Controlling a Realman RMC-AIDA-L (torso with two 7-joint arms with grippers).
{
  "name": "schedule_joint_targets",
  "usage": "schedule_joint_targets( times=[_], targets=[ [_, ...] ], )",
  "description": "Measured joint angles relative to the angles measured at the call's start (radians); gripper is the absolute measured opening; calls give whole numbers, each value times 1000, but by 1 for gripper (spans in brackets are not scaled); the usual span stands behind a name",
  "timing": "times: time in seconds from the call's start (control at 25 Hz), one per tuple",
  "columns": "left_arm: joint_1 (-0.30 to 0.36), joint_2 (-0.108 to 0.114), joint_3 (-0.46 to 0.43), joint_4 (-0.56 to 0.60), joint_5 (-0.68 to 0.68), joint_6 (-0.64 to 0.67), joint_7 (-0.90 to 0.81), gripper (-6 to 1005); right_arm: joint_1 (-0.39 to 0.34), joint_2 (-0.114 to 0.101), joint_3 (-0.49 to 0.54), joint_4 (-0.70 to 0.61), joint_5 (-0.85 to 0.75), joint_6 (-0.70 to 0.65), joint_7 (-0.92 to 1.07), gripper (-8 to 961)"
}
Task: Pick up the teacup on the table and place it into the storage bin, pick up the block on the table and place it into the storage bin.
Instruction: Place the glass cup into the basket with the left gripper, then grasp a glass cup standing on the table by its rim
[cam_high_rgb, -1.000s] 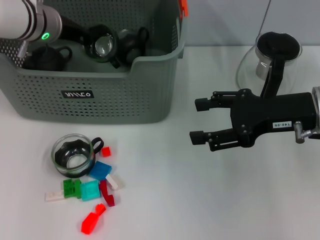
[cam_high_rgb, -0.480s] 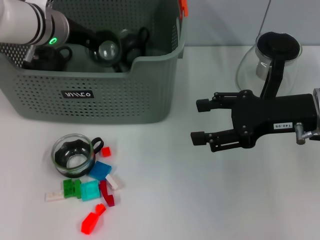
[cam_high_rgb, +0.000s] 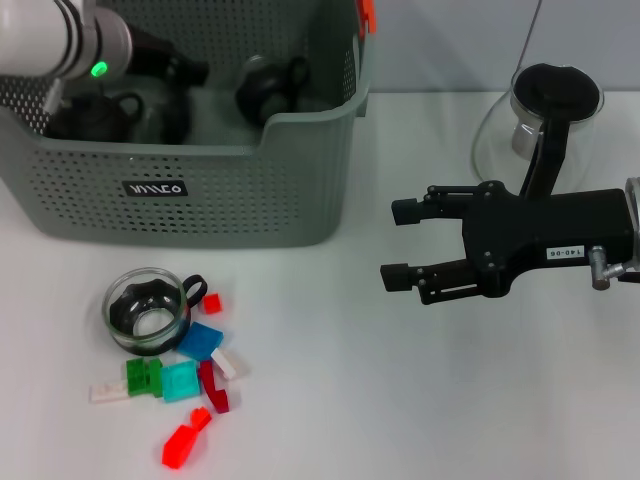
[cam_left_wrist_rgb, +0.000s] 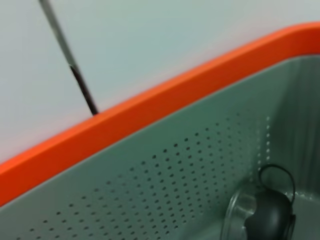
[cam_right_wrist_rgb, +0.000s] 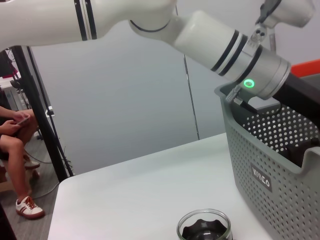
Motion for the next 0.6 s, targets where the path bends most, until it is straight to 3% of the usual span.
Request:
schedule_joint_targets(
  times=[0.24,0.52,0.6],
  targets=[
    [17,13,-20,99,9,84,-36,540,-2,0,3,0,0,-3,1,883],
    [78,7,-113,441,6,314,-115,824,-1,-1,14,0,0,-6,-3,882],
    [98,1,-148,542,-51,414,-107,828,-1,-1,16,0,0,-7,-6,883]
  ],
)
